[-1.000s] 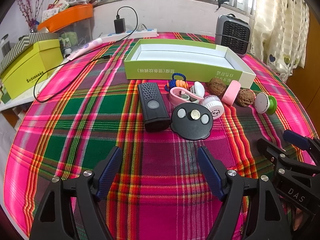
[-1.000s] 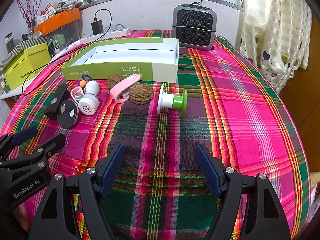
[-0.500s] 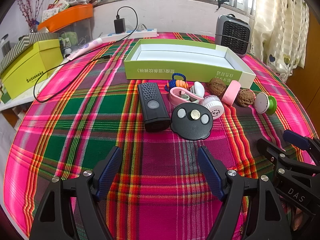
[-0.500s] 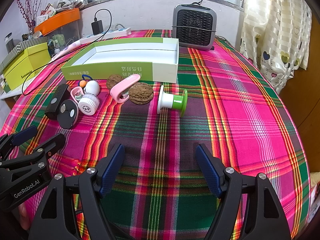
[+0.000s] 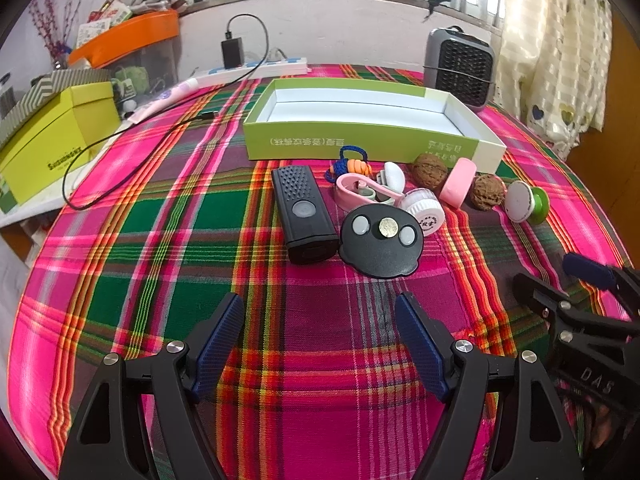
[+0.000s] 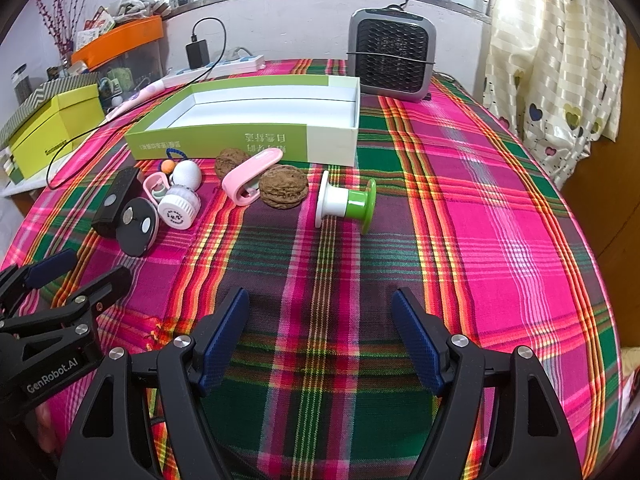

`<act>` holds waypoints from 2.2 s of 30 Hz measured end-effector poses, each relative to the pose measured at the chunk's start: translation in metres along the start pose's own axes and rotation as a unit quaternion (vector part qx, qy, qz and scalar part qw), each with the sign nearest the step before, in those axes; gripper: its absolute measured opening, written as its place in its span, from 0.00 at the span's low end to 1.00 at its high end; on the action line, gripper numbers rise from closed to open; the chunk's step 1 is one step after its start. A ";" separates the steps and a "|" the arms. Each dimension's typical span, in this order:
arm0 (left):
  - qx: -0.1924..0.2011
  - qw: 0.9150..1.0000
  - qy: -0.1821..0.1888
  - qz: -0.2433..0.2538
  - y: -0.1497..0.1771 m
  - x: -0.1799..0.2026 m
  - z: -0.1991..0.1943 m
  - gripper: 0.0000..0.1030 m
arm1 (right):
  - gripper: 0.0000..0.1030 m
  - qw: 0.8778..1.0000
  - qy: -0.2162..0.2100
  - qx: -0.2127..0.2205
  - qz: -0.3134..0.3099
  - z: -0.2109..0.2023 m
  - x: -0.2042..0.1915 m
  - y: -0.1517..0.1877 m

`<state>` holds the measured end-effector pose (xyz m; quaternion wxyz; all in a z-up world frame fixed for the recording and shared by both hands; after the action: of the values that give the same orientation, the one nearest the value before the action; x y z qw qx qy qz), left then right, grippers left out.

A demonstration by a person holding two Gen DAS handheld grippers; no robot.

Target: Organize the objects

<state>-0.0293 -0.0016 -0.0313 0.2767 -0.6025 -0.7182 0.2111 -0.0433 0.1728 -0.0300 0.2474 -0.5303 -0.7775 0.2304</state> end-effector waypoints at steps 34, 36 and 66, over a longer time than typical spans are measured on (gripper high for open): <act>-0.001 0.998 0.041 -0.054 -0.057 -0.032 0.021 0.74 | 0.67 0.998 -0.047 -0.002 0.043 0.027 0.039 -0.031; -0.004 0.998 0.041 -0.051 -0.058 -0.032 0.024 0.74 | 0.61 0.998 -0.045 -0.002 0.042 0.027 0.040 -0.032; -0.017 0.999 0.025 -0.019 -0.059 -0.025 0.035 0.24 | 0.33 0.999 -0.042 0.002 0.025 0.030 0.036 -0.038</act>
<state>-0.0931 -0.0356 -0.0242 0.2890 -0.5981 -0.7259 0.1785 -0.1002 0.1910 -0.0243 0.2101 -0.5390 -0.7732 0.2599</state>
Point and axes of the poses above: each gripper's, at about its wrist camera, not at the fingertips, and z roughly the way its jaws point, x to its right, y to its underside, the point moved 4 cm from there along z, roughly the way its jaws point, and after that the axes turned 12 degrees about -z, right-handed, at the moved point
